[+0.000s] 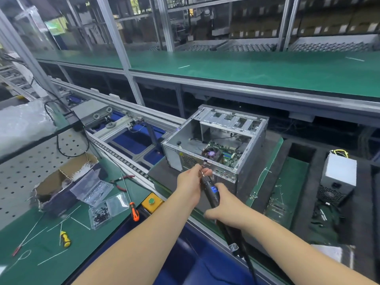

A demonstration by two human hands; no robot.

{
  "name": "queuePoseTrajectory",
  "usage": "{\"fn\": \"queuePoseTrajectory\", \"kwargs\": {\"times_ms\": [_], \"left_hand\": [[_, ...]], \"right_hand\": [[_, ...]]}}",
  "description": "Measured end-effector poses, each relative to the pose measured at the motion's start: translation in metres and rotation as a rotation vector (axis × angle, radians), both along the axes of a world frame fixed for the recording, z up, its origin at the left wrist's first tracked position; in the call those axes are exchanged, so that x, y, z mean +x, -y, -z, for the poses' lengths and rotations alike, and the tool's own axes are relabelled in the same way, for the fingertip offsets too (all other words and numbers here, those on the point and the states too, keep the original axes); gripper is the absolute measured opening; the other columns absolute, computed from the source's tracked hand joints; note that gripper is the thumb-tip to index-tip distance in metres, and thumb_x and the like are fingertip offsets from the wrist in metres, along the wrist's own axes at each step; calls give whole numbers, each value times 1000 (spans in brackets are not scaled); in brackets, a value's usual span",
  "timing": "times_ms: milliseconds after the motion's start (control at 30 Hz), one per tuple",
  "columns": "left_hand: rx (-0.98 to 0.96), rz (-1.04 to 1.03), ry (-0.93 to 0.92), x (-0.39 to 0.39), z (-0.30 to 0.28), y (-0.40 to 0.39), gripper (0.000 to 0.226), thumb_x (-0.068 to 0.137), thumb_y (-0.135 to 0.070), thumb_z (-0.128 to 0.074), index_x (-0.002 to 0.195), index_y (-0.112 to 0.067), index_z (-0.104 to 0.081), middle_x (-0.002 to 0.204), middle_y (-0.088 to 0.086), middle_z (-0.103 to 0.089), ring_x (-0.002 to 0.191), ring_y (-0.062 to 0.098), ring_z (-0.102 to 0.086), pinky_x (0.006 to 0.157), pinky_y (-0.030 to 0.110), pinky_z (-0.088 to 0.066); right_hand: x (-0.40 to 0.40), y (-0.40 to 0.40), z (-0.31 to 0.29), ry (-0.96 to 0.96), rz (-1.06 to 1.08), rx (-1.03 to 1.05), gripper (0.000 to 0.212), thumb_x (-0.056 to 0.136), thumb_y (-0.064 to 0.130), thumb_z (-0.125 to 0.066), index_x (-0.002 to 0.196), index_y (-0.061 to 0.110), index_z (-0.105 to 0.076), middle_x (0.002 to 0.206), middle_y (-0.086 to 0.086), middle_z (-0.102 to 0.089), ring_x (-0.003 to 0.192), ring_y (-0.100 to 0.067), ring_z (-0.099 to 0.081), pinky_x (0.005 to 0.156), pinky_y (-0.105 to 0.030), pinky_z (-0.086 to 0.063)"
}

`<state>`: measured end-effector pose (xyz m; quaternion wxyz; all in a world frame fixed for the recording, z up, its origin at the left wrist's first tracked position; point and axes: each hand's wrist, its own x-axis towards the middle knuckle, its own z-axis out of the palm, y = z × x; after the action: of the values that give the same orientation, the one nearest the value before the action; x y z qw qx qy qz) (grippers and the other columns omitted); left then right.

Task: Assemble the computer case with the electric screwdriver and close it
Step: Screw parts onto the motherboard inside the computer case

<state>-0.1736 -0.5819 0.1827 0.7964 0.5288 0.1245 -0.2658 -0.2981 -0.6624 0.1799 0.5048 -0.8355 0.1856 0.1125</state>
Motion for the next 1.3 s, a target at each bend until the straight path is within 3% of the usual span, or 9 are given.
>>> {"fn": "queuePoseTrajectory", "kwargs": {"times_ms": [133,367,600,700,800,900,1100,1200,1300], "left_hand": [[35,56,-84,16,28,-15,7,98,-5,-59,99,-2,-52,74,14,-63,63,24,-60,73,41,-59],[44,199,-199,58,76,-26,10,100,-4,-54,92,-5,-49,64,10,-55,50,20,-51,59,34,-54],[-11,449,-276,110,102,-28,20,101,-9,-54,82,-10,-46,64,7,-50,51,21,-49,57,32,-47],[-55,497,-246,133,95,-34,19,101,-9,-53,83,-10,-47,65,5,-50,55,19,-49,60,30,-50],[-92,518,-207,153,82,-39,15,101,-9,-54,87,-10,-50,66,3,-53,54,15,-53,64,30,-50],[-50,534,-166,168,72,-46,7,97,-11,-62,91,-9,-59,72,3,-65,59,15,-63,66,32,-50],[-15,599,-159,182,61,-63,12,97,-20,-63,93,-9,-64,78,3,-71,67,13,-69,70,31,-54],[202,481,44,184,53,-77,21,95,-30,-55,91,-14,-69,86,-2,-73,74,15,-67,61,29,-48],[469,343,830,207,38,-82,18,93,-33,-48,86,-27,-63,87,-10,-63,85,19,-58,71,34,-42]], "right_hand": [[7,-21,25,-57,-22,76,98,66,32,-85,144,35,-26,101,-3,-57,79,-16,-61,63,-26,-52],[39,-63,60,-88,114,158,129,65,27,-84,157,55,1,119,-4,-62,100,-27,-71,85,-40,-61],[86,-105,76,-64,352,186,130,70,17,-76,159,55,9,116,1,-59,78,-17,-64,66,-30,-59],[109,-122,73,17,413,132,119,78,15,-73,162,50,3,124,8,-57,84,-10,-63,69,-23,-55],[133,-139,66,136,556,111,82,87,17,-65,154,46,-27,115,14,-63,94,-10,-64,83,-31,-57],[151,-151,63,197,669,97,57,95,22,-60,145,43,-40,107,16,-66,93,-7,-63,79,-30,-53],[163,-165,68,182,723,89,56,97,27,-60,143,50,-36,105,13,-66,76,-12,-66,78,-42,-62],[164,-169,73,182,751,117,62,95,32,-62,145,55,-32,106,13,-64,78,-16,-65,81,-54,-63],[163,-170,75,180,768,135,66,92,40,-62,147,58,-29,114,10,-60,89,-18,-65,88,-59,-61]]}}
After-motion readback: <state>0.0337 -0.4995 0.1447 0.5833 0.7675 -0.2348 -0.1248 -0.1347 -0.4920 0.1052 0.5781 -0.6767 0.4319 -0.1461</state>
